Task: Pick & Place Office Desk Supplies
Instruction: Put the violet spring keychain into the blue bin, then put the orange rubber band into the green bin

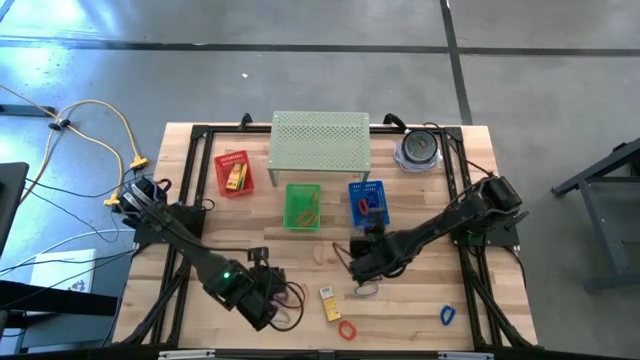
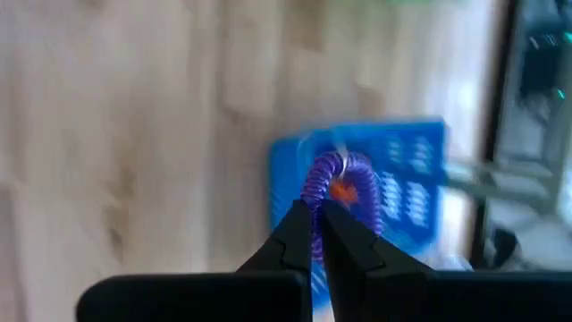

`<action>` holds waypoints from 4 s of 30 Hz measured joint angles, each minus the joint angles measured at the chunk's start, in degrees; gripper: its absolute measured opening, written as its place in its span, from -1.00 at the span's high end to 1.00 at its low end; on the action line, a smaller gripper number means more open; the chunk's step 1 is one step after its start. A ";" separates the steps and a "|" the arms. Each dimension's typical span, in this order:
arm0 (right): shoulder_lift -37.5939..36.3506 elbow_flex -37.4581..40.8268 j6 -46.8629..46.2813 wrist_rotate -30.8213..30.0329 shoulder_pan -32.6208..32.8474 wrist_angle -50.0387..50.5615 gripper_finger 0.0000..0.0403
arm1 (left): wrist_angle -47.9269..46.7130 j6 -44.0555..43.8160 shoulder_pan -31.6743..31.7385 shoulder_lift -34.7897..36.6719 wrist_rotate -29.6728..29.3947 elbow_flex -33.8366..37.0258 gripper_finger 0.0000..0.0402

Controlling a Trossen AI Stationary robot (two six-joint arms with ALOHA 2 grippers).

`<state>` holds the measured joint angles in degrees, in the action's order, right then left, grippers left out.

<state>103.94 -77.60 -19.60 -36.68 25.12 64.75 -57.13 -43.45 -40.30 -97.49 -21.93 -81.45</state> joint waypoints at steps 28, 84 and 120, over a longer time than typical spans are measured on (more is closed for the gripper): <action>-42.34 44.82 12.29 24.78 -22.37 -56.35 0.98 | 0.40 6.15 5.65 0.00 -6.01 0.02 0.55; -39.94 38.40 5.95 31.95 0.71 -60.95 -0.15 | 20.08 7.39 9.19 0.00 -1.12 9.74 0.55; -37.90 38.42 7.20 29.11 7.16 -64.27 -0.15 | 29.22 -18.25 9.20 -9.09 8.70 10.81 0.55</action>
<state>66.04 -39.18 -12.40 -7.57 32.27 0.48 -27.91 -61.70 -31.11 -106.58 -13.23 -70.64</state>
